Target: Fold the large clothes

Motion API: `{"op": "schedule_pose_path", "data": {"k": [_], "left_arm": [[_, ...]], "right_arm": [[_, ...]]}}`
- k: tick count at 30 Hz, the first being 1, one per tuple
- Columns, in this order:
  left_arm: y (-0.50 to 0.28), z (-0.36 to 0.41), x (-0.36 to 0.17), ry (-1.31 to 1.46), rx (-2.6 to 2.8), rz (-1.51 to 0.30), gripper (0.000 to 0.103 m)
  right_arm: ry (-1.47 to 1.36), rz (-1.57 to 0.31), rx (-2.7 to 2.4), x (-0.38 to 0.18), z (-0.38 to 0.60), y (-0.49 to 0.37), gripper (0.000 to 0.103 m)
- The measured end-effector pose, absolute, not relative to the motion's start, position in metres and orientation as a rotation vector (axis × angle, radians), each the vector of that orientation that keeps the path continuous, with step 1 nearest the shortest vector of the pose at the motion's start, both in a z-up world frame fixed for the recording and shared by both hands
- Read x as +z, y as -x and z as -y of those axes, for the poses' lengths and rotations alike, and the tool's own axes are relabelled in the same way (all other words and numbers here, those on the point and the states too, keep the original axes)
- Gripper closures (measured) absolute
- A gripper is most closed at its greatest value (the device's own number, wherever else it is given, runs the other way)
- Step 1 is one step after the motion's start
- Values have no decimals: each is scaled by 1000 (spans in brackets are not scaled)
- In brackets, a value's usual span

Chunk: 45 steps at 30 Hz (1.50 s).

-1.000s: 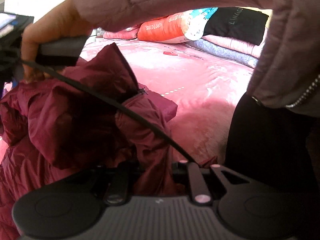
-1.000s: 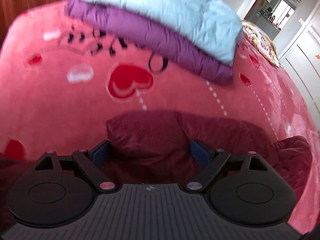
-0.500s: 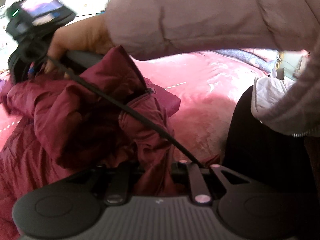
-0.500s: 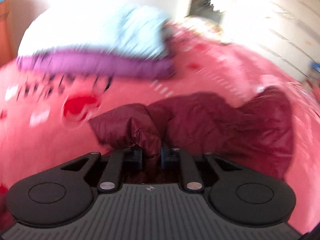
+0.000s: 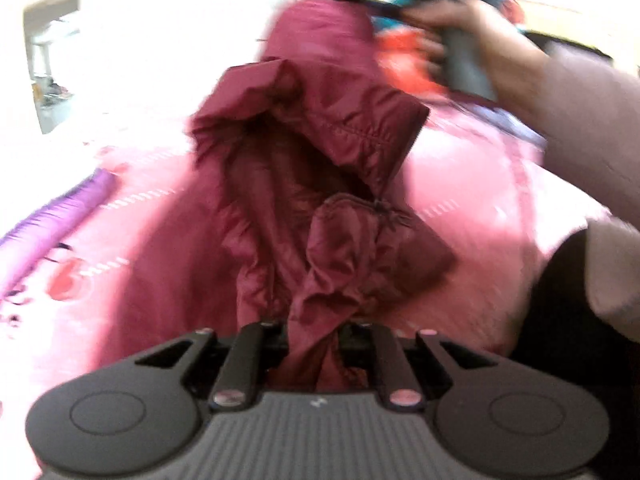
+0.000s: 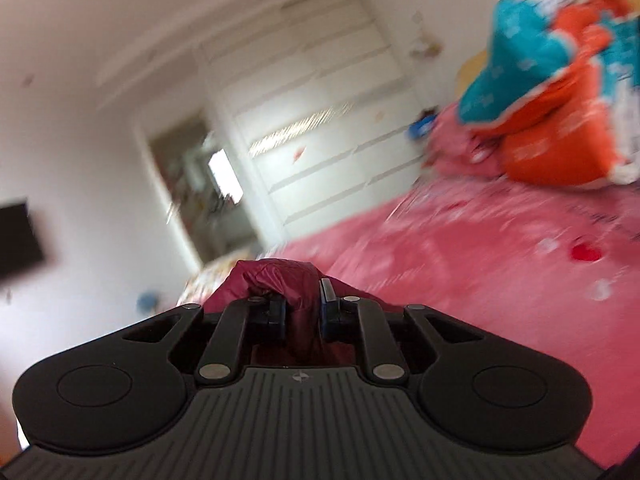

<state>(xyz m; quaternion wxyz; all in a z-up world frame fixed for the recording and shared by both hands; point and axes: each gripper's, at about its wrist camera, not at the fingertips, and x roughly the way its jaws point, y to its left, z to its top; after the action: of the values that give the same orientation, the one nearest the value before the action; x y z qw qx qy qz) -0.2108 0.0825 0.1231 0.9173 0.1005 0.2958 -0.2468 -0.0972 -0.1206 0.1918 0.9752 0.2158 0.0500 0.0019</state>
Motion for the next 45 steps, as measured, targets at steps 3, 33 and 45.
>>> {"op": "schedule_pose_path", "data": {"k": [3, 33, 45], "left_arm": [[208, -95, 153, -202, -419, -518, 92], [126, -51, 423, -520, -281, 240, 90], [-77, 12, 257, -641, -212, -38, 89]], "right_arm": [[-489, -22, -45, 202, 142, 128, 87], [-392, 519, -294, 283, 161, 286, 89], [-358, 165, -387, 181, 205, 106, 88]]}}
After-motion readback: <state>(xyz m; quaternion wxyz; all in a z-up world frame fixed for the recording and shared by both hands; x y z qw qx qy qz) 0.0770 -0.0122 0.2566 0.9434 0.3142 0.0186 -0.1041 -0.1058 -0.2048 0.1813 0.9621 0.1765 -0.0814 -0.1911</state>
